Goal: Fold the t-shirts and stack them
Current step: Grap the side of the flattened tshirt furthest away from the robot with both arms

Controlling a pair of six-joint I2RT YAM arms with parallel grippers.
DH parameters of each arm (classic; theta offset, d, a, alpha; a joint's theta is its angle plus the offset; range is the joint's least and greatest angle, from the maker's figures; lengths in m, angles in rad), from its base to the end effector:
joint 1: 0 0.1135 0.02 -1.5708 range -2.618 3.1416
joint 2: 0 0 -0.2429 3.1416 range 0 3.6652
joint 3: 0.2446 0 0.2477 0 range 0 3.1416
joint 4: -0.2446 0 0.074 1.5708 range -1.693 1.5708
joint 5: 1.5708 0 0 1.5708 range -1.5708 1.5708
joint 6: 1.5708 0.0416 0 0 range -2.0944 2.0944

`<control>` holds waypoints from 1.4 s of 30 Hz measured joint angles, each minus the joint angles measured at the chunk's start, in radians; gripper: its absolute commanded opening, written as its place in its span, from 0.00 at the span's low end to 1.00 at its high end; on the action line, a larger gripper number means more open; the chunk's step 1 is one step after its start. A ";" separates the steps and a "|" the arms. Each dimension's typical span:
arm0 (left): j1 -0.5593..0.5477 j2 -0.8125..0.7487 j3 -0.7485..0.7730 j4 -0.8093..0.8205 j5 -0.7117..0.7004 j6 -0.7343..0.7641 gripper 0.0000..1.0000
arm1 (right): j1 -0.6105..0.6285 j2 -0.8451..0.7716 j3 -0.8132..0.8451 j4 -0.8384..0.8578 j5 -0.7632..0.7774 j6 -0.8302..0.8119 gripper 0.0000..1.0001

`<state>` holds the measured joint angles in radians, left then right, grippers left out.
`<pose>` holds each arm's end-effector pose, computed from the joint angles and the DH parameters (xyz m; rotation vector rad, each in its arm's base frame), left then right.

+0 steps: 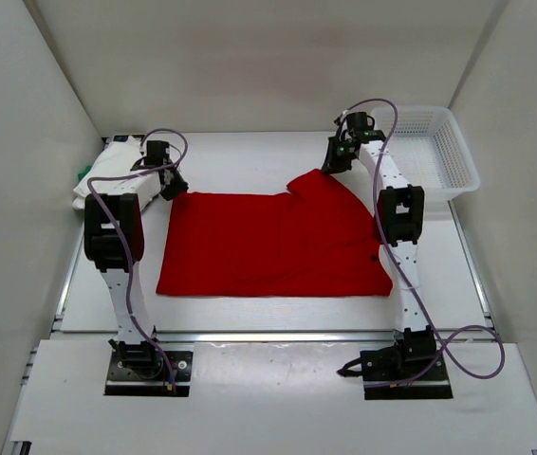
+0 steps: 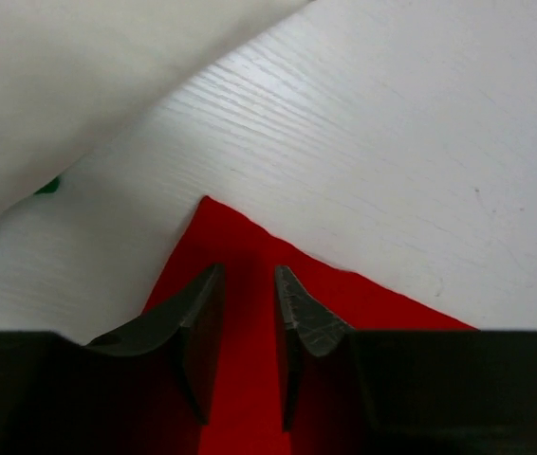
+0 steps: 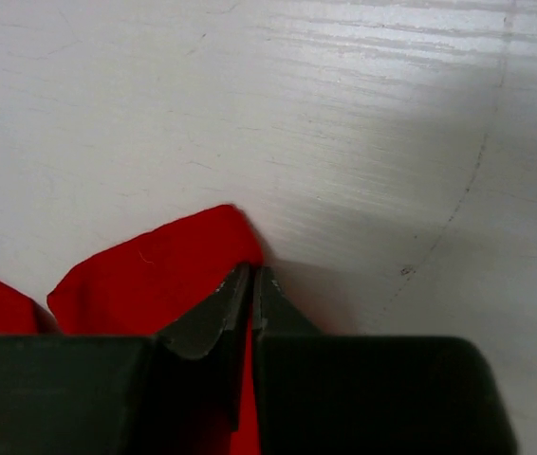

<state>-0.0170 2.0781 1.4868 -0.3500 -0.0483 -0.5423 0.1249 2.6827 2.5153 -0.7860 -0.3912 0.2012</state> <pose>0.4390 -0.0055 0.1482 -0.6730 2.4271 -0.1679 0.5436 0.0842 0.1485 -0.0631 2.5305 0.6247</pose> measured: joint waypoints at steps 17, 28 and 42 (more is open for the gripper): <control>0.013 -0.014 -0.071 0.053 0.030 -0.024 0.37 | 0.127 -0.307 -0.212 -0.151 0.262 -0.048 0.69; 0.002 -0.011 -0.028 0.033 0.021 -0.014 0.33 | -0.008 -0.182 -0.089 -0.029 0.181 -0.069 0.12; -0.017 0.086 0.151 -0.109 -0.095 0.073 0.36 | -0.003 -0.018 -0.005 0.026 0.075 -0.036 0.35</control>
<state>-0.0338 2.1639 1.6379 -0.4595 -0.1429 -0.4694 0.1219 2.6652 2.5099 -0.7597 -0.3161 0.1654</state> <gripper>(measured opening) 0.355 0.322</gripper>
